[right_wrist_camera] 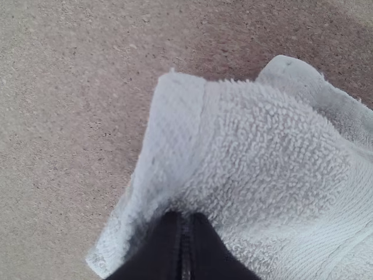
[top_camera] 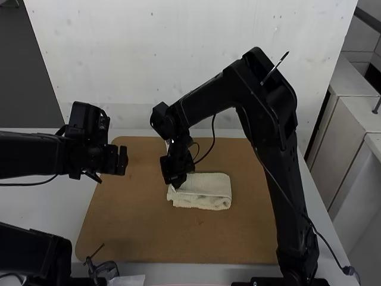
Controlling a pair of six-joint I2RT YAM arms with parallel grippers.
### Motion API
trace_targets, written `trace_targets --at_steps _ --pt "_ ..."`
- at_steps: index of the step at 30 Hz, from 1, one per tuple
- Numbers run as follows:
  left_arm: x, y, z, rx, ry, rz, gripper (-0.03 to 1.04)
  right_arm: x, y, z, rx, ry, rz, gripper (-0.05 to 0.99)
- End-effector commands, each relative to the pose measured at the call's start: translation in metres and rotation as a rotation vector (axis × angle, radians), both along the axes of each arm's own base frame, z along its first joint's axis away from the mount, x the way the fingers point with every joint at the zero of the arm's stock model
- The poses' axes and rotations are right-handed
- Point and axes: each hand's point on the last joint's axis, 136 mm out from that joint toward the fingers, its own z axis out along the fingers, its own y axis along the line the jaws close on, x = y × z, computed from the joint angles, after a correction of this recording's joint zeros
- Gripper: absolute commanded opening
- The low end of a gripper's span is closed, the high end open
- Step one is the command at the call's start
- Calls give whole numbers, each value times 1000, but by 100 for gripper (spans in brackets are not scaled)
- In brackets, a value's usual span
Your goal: Fold the towel.
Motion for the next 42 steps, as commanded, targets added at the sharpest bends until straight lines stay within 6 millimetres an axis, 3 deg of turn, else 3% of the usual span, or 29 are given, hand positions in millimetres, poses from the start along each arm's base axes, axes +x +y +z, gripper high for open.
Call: trace_targets --at_steps 1,4,5,6,10,13,18,21,24,26,29,34,42 --pt "2 -2 2 -2 -10 -14 99 19 -16 8 -19 -47 -35 30" --pt "3 -2 8 -5 -27 -16 99 41 -29 36 29 -99 -95 81" --pt "5 -2 14 -6 -44 -20 99 48 -34 48 51 -120 -115 94" --pt "5 -3 20 -9 -61 -20 99 56 -39 61 74 -144 -136 96" --pt "9 -3 45 -1 -125 -33 99 78 -66 114 168 -247 -220 96" --pt "6 -1 60 18 -164 -50 99 85 -98 149 214 -317 -289 96" --pt "-6 10 73 35 -182 -40 99 81 -176 174 213 -477 -380 96" --pt "-20 19 80 24 -180 -20 99 64 -224 182 185 -642 -412 96" --pt "-36 23 84 12 -174 -8 99 34 -253 186 191 -742 -448 96" --pt "-45 25 97 0 -238 -2 99 11 -269 191 199 -811 -469 96" --pt "-57 29 113 -11 -326 12 99 -17 -289 203 217 -930 -484 96" --pt "-71 32 116 -12 -360 20 99 -49 -317 227 215 -1129 -508 96" --pt "-76 35 113 -7 -397 36 99 -64 -349 244 106 -1261 -569 96"
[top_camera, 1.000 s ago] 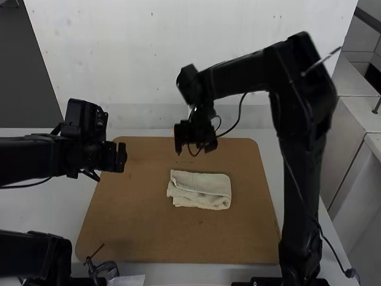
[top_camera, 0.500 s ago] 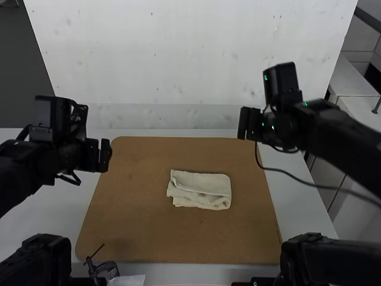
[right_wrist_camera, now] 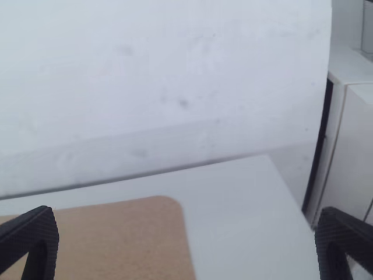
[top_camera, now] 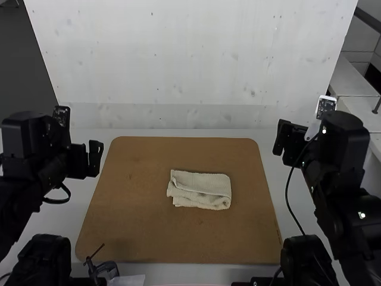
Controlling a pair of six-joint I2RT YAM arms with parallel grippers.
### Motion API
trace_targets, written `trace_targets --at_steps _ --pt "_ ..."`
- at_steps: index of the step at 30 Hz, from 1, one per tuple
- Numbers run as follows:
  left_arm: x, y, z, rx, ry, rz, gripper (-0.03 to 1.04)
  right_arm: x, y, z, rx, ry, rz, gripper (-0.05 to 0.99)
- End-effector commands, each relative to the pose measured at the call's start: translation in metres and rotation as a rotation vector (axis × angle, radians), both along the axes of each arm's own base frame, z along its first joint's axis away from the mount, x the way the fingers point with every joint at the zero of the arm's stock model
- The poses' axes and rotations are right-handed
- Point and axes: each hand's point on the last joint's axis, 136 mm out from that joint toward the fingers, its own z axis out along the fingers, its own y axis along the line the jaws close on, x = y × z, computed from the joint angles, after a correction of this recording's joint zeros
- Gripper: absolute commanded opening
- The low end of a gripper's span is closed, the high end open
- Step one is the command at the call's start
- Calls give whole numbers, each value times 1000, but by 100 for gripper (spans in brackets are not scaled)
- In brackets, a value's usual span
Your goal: Fold the towel.
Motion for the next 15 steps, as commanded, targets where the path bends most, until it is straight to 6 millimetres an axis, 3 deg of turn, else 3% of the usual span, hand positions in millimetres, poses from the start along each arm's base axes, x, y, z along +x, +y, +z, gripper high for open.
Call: trace_targets --at_steps 1,15 --pt "1 3 7 -3 -29 16 99 -5 -19 6 -60 -26 -83 96" --pt "-6 16 27 -42 -125 95 99 -7 -23 6 -92 -87 -95 96"
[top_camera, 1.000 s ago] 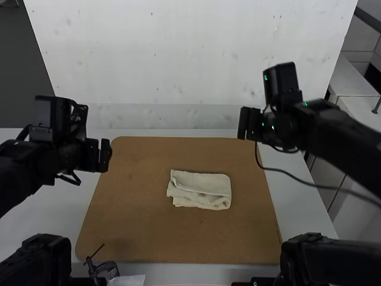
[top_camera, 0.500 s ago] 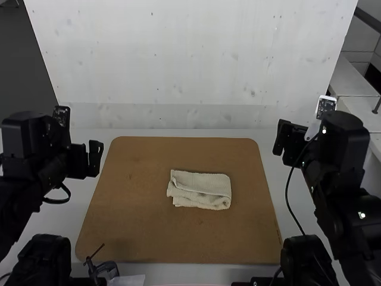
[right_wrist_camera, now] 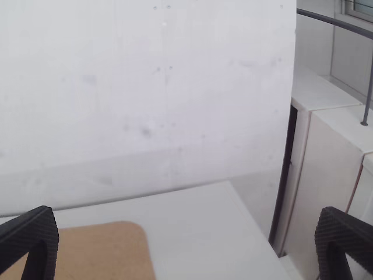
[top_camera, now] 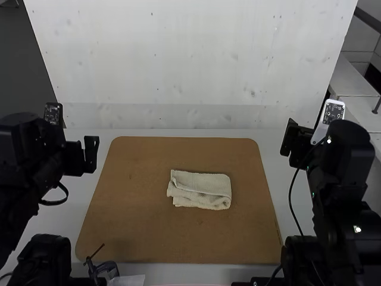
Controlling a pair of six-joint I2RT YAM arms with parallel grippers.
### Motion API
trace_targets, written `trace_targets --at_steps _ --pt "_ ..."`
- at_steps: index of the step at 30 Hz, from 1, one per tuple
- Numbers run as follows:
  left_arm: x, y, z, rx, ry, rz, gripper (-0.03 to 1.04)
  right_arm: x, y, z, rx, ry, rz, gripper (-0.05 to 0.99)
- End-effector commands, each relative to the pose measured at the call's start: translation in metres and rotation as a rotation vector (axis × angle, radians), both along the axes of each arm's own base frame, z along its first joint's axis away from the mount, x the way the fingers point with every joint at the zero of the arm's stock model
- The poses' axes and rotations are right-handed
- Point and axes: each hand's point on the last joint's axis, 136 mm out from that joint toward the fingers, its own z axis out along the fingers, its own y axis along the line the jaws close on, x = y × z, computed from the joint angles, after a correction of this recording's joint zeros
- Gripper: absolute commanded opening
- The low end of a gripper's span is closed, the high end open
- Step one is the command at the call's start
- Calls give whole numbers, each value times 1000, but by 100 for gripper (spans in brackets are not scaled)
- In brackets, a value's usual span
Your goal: Fold the towel.
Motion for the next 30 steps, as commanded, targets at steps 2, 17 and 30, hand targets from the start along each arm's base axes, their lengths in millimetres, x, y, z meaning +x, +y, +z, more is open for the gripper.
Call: trace_targets --at_steps 2,17,30 --pt "-4 10 10 -44 -41 60 99 -2 -3 -1 -35 -12 -15 96" --pt "-21 30 16 -122 -14 184 99 2 -9 -15 -68 -4 -43 96" --pt "-49 31 -37 43 170 140 99 -13 -9 -45 -70 178 -34 96"
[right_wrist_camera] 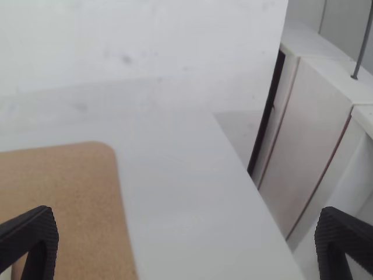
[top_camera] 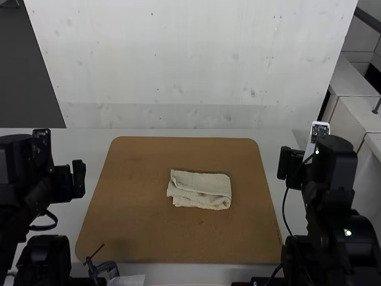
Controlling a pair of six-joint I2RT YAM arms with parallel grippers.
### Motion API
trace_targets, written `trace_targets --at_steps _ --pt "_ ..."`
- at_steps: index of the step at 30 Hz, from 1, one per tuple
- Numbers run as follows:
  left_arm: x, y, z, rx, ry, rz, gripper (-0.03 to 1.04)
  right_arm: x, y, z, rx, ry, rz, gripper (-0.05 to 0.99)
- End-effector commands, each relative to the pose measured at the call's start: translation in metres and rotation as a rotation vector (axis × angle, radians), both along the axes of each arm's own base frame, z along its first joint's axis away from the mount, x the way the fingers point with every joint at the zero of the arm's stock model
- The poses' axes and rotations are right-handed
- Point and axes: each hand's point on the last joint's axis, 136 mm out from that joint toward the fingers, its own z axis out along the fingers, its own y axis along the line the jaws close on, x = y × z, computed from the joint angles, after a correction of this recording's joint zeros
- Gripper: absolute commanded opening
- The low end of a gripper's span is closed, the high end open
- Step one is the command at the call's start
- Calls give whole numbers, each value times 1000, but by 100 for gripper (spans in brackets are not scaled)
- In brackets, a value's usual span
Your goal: Fold the towel.
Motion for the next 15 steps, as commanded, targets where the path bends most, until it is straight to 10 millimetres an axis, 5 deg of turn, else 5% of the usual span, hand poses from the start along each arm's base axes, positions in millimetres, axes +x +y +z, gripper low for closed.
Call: trace_targets --at_steps 1,11,15 --pt "-1 0 2 46 1 -24 99 -10 -3 12 0 0 -15 96" --pt "-8 -12 -7 27 49 -96 99 -65 14 -49 127 358 29 96" --pt "-8 -14 -7 25 49 -107 99 -67 27 -56 189 383 81 96"
